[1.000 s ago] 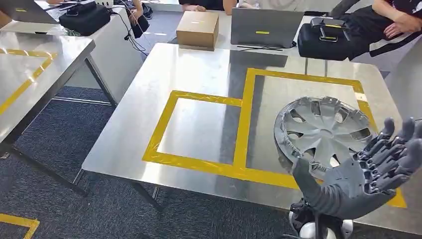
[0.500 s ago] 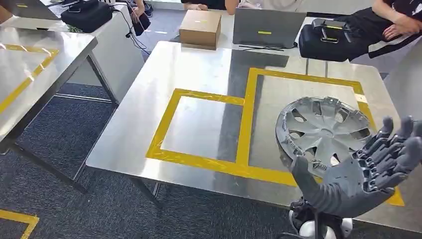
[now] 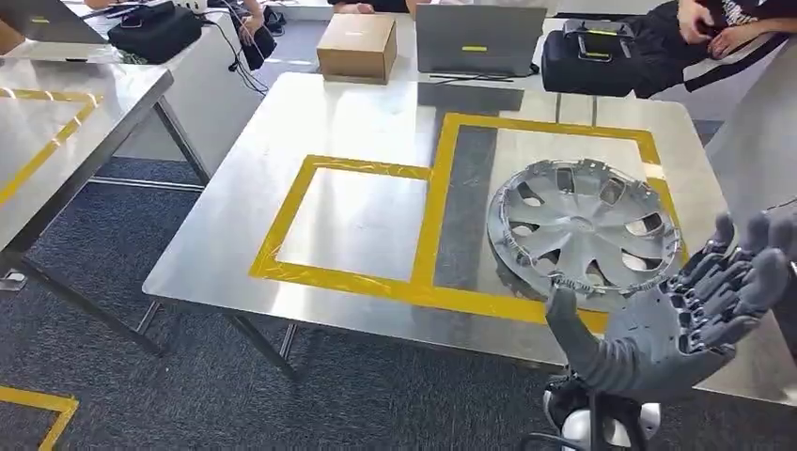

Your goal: Take the parts from the cabinet and place them on the table.

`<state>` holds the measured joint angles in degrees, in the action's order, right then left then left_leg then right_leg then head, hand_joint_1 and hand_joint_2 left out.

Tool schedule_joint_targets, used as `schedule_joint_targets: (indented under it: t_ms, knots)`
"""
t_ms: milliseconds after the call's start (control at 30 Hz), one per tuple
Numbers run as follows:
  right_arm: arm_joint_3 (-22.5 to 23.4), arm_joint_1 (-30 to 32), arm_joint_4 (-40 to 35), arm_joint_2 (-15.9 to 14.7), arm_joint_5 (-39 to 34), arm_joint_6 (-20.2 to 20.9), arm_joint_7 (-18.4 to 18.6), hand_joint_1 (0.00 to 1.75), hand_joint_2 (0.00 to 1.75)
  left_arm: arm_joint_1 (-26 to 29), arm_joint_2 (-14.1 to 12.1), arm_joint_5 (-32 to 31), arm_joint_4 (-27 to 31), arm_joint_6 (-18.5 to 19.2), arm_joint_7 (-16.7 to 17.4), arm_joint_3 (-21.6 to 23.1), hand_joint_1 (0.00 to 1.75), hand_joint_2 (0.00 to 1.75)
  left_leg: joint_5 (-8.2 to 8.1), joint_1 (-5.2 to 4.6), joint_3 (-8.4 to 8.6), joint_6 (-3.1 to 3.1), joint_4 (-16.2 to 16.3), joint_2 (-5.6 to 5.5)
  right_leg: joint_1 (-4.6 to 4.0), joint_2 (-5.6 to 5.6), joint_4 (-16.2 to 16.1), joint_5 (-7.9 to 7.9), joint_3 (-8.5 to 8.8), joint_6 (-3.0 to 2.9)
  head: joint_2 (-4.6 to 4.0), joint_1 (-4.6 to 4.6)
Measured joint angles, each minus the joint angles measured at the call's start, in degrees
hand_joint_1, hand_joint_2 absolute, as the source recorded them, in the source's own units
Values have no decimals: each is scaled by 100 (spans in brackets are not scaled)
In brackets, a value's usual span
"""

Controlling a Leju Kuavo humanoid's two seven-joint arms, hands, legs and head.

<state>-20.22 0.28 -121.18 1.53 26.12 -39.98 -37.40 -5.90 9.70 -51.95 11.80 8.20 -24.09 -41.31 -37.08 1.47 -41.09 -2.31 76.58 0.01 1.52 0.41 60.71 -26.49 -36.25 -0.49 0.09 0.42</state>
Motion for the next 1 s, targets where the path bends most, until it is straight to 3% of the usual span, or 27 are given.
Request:
schedule_joint_targets:
  t_ms: [67, 100, 133, 167, 200, 300, 333, 367, 433, 467, 500, 533, 567, 600, 633, 667, 700, 800, 833, 867, 900, 933, 967, 1000]
  knots:
    - [0, -21, 15, 0, 7, 0, 0, 0, 175, -4, 0, 0, -4, 9, -7, -4, 0, 0, 275, -26, 314, 74, -243, 0, -35, -1, 1, 116, -149, 11, 0, -4]
    - [0, -26, 15, 0, 9, 0, 0, 0, 175, -11, 2, 0, -4, 18, -9, -4, 0, 0, 444, -47, 617, 129, -631, -1, -46, 0, 0, 174, -213, 22, 0, -7]
    - [0, -33, 15, 0, 11, 0, 0, 0, 175, -25, 2, 0, -4, 22, -9, -4, 0, 0, 515, -83, 1038, 209, -1185, -6, -51, 2, 3, 236, -267, 36, 0, -9]
    - [0, -33, 15, 0, 15, 0, 0, 0, 175, -44, -6, 0, 6, 24, -9, -4, 0, 0, 326, -127, 1355, 267, -1665, -9, -53, -1, 8, 279, -286, 65, 0, -4]
    - [2, -38, 18, 0, 17, -4, 0, 0, 175, -47, -2, -2, 7, 33, -15, -7, 0, 0, 402, -144, 1389, 192, -1673, 11, -49, -10, -24, 328, -265, 108, 0, 13]
    - [0, -51, 22, 0, 22, 0, 0, 0, 175, -43, 0, -2, 9, 44, -24, -11, 0, 0, 517, -205, 1294, 300, -1735, -7, -24, -24, -115, 492, -230, 259, 0, -22]
    - [2, -53, 22, -4, 24, -4, 0, 0, 175, -35, 16, -2, 4, 50, -28, -11, 0, 0, 626, -146, 1249, 353, -1795, 17, 6, -16, -93, 490, -266, 280, 0, -17]
    - [2, -49, 22, -11, 20, -7, 0, 0, 175, -42, 15, -2, 4, 50, -24, -15, 0, 0, 701, -159, 1175, 406, -1811, 33, -7, -20, 29, 210, -334, 285, 0, -9]
    - [0, -54, 22, -15, 24, -2, 0, 0, 175, -38, 24, -2, 4, 50, -26, -20, 0, 0, 844, -161, 996, 448, -1807, 51, -14, -18, 713, -527, -510, 313, 0, 26]
    - [2, -54, 24, -20, 17, -2, 0, 0, 175, -31, 24, -2, 2, 50, -26, -22, 0, 0, 919, -172, 903, 461, -1803, 64, -17, -19, 1130, -780, -586, 329, 0, 35]
    - [2, -54, 29, -24, 20, -4, 0, 0, 175, -27, 24, -2, 2, 50, -26, -24, 0, 0, 994, -182, 814, 465, -1790, 74, -19, -19, 1448, -861, -612, 334, 0, 39]
    - [2, -53, 37, -28, 22, -4, 0, 0, 175, -25, 24, -2, 2, 50, -26, -28, 0, 0, 1066, -188, 700, 459, -1771, 81, -23, -19, 1558, -753, -542, 330, 0, 44]
    - [2, -53, 46, -28, 22, -2, 0, 0, 175, -25, 24, -2, 2, 50, -26, -28, 0, 0, 1128, -190, 599, 451, -1747, 86, -31, -20, 1456, -548, -370, 320, 0, 44]
    - [2, -54, 50, -28, 26, -4, 0, 0, 175, -27, 24, -2, 2, 55, -26, -28, 0, 0, 1179, -190, 512, 442, -1724, 90, -42, -20, 1185, -346, -99, 304, 0, 48]
    - [2, -55, 50, -28, 35, -4, 0, 0, 175, -30, 29, -2, 2, 57, -26, -28, 0, 0, 1228, -191, 437, 428, -1699, 89, -60, -22, 733, -253, 283, 272, 0, 48]
    - [2, -63, 48, -28, 46, -4, 0, 0, 175, -41, 33, -4, 2, 57, -26, -28, 0, 0, 1279, -186, 394, 412, -1666, 89, -82, -30, 196, -416, 677, 218, 0, 52]
    - [2, -69, 48, -28, 52, -2, 0, 0, 175, -43, 48, -4, 2, 59, -28, -28, 0, 0, 1321, -217, 346, 372, -1646, 80, -121, -43, -238, -602, 912, 168, 0, 53]
    - [2, -71, 50, -31, 63, -7, 0, 0, 175, -46, 59, -4, 2, 72, -26, -33, 0, 0, 1491, -180, 357, 262, -1726, 87, -165, -38, -226, -501, 821, 77, 0, 68]
    - [2, -71, 53, -31, 63, -4, 0, 0, 175, -39, 57, -4, 2, 74, -28, -35, 0, 0, 1550, -204, 332, 221, -1738, 80, -114, -48, -291, -394, 739, 36, 0, 70]
    - [2, -84, 55, -31, 63, -2, 0, 0, 175, -39, 53, -4, 2, 74, -28, -39, 0, 0, 1360, -179, 268, 186, -1645, 40, -92, -67, -294, -313, 687, -4, 0, 70]
    - [2, -85, 57, -31, 50, -4, 0, 0, 175, -35, 55, -4, 2, 74, -33, -42, 0, 0, 986, -167, 190, 155, -1396, 22, -81, -61, -297, -246, 601, -44, 0, 37]
    - [2, -77, 57, -31, 50, -2, 0, 0, 175, -35, 55, -4, 2, 74, -42, -42, 0, 0, 609, -145, 107, 121, -1023, 20, -81, -58, -297, -172, 514, -33, 0, 15]
    - [2, -66, 57, -31, 55, -2, 0, 0, 175, -38, 50, -4, 2, 74, -46, -42, 0, 0, 331, -125, 35, 92, -630, 20, -81, -58, -295, -102, 430, -30, 0, 13]
    - [2, -54, 57, -31, 55, -2, 0, 0, 175, -39, 50, -13, 2, 74, -61, -42, 0, 0, 200, -108, -3, 67, -286, 21, -79, -59, -289, -31, 340, -18, 0, 11]
